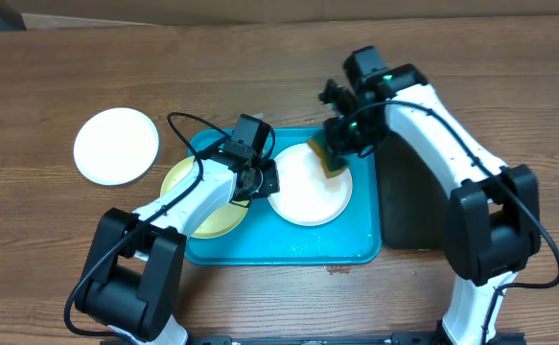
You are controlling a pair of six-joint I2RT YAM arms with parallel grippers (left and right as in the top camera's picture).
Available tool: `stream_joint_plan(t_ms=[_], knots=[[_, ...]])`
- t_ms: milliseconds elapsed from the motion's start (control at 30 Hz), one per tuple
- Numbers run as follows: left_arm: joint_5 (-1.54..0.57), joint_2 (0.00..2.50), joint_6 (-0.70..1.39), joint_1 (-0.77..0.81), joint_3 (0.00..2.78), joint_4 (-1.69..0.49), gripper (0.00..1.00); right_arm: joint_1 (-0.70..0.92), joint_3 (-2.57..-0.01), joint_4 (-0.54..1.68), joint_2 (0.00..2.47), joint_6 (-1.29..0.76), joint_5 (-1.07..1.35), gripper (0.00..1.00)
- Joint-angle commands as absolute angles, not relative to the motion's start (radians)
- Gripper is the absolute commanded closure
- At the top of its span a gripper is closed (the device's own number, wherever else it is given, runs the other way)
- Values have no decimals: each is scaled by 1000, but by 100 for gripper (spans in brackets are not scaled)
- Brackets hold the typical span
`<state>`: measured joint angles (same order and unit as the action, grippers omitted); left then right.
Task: Clean dirty plates on tray and stack at the side
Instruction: 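Move the sponge back into the black tray and open the right gripper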
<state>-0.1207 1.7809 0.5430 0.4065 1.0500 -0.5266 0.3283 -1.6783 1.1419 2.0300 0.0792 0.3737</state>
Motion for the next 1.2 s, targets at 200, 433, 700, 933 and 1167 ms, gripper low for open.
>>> stream_joint_plan(t_ms=[200,433,700,933,1167], knots=[[-131,1792,519,416,1069,-525,66,90,-1703,1234,2017,78,315,96],[-131,1792,519,416,1069,-524,65,-44,-1682,1267,2017,79,256,96],[-131,1792,519,416,1069,-524,62,-60,-1550,1174,2019,75,131,95],[-131,1792,520,416,1069,-532,57,-59,-1525,1116,2018,26,132,63],[-131,1811,520,416,1069,-541,56,-81,-1653,1158,2018,-19,132,55]])
